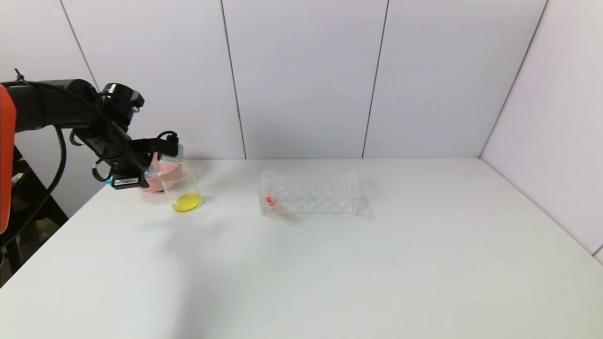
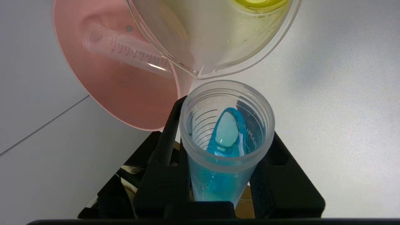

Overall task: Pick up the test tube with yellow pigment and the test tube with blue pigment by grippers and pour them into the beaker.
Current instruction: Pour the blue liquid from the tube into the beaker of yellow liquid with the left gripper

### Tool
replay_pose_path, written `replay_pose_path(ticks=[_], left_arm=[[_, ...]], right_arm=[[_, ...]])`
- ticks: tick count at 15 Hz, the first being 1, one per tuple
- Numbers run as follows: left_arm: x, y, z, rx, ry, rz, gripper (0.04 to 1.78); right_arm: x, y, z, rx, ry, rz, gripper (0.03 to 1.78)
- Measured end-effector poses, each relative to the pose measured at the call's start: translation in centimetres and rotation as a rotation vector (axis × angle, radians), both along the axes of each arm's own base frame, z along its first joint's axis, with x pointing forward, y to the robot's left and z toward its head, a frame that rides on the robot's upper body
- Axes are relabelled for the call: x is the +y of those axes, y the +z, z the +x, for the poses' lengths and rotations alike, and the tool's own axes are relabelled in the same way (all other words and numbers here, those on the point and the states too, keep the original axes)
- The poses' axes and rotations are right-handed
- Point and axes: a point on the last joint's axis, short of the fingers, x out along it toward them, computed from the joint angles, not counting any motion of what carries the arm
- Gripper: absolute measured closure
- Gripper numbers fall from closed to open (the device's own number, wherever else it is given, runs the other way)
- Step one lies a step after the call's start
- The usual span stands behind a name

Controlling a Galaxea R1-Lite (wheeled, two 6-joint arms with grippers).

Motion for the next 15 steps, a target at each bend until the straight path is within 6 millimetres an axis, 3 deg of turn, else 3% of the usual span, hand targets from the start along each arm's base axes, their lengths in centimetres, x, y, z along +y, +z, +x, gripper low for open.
replay_pose_path(ticks=[15], left_arm=[[-0.95,-0.15,0.45,-0.022,0.057,0.054,1.29]], right_arm=[[0.0,0.0,0.0,0.0,0.0,0.0,0.1]])
